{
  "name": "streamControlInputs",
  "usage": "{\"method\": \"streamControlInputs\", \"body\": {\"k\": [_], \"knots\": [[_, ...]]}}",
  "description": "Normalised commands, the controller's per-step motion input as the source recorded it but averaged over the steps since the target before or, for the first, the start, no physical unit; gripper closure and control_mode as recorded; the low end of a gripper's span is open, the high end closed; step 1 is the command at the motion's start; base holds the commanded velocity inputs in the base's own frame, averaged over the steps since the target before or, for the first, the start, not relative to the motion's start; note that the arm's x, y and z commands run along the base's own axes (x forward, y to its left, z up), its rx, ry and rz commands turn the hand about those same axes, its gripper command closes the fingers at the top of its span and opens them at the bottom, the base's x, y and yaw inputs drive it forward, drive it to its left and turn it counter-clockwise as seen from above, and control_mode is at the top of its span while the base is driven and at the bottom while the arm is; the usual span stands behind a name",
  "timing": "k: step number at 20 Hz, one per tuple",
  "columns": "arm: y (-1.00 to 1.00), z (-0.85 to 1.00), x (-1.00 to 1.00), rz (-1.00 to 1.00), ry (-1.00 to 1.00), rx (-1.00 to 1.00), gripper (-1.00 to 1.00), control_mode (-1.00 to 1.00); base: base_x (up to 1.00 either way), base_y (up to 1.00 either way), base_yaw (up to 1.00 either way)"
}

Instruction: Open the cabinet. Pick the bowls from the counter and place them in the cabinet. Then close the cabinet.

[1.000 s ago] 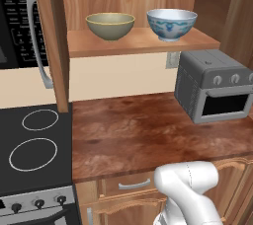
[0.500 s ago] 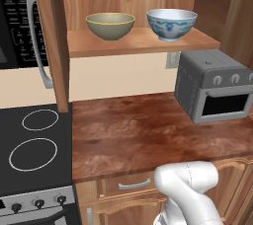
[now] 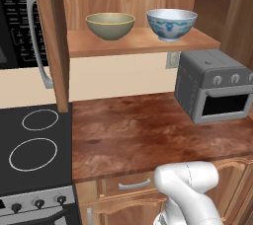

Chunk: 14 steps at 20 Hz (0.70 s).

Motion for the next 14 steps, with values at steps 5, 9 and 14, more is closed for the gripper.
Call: {"method": "streamControlInputs", "body": {"k": [5, 9, 14], "knots": [[-0.34, 0.0, 0.0, 0.0, -0.02, 0.11, -1.0, -1.0, 0.0, 0.0, 0.0], [-0.34, 0.0, 0.0, 0.0, -0.03, 0.1, -1.0, -1.0, 0.0, 0.0, 0.0], [-0.34, -0.01, 0.0, 0.0, -0.07, 0.06, -1.0, -1.0, 0.0, 0.0, 0.0]]}}
